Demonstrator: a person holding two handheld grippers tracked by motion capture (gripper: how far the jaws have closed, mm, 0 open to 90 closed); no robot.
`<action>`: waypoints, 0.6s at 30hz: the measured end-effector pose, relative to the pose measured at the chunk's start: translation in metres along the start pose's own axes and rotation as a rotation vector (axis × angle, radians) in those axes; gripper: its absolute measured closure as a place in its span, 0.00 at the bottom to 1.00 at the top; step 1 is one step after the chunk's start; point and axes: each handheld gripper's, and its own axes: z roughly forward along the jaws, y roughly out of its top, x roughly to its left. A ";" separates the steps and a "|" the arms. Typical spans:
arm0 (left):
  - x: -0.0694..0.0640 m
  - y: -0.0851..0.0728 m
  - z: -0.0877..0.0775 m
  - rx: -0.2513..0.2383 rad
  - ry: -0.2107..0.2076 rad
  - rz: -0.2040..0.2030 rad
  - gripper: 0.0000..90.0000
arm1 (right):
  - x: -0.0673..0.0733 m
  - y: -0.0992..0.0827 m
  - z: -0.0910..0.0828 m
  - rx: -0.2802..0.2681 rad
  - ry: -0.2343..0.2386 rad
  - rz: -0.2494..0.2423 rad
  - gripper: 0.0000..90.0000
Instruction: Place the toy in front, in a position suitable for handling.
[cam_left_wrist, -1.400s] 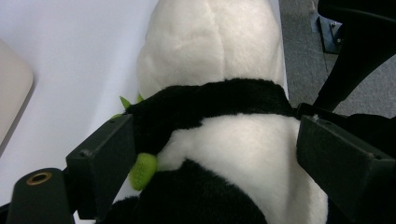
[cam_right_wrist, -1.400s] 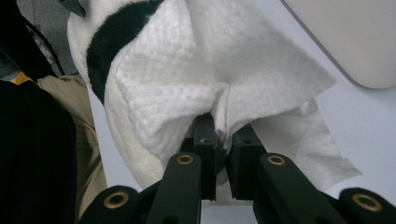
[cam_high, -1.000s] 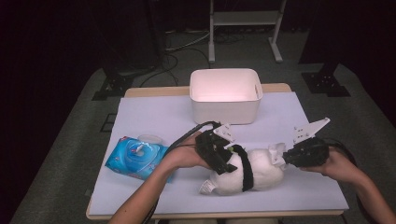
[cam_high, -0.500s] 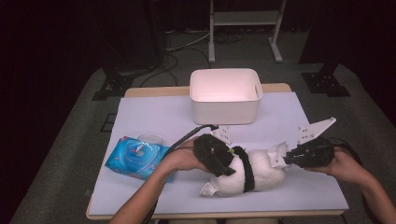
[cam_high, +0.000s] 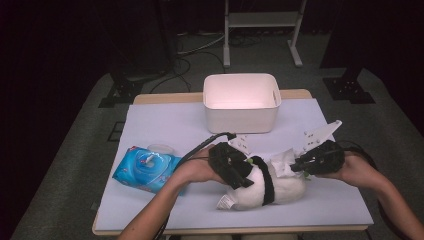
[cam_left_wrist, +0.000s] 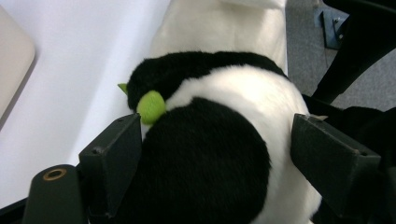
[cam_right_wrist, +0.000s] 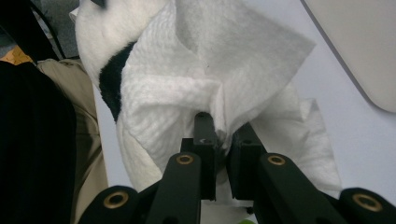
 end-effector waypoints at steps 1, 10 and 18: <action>-0.001 0.000 -0.001 0.001 0.000 0.004 0.20 | -0.001 -0.002 0.000 -0.005 0.002 0.008 0.92; -0.002 0.000 -0.006 -0.005 0.009 0.018 0.18 | -0.004 -0.013 -0.001 -0.023 0.012 0.044 0.92; 0.000 -0.003 -0.006 0.008 0.038 0.026 0.19 | -0.004 -0.018 0.000 -0.029 0.020 0.064 0.92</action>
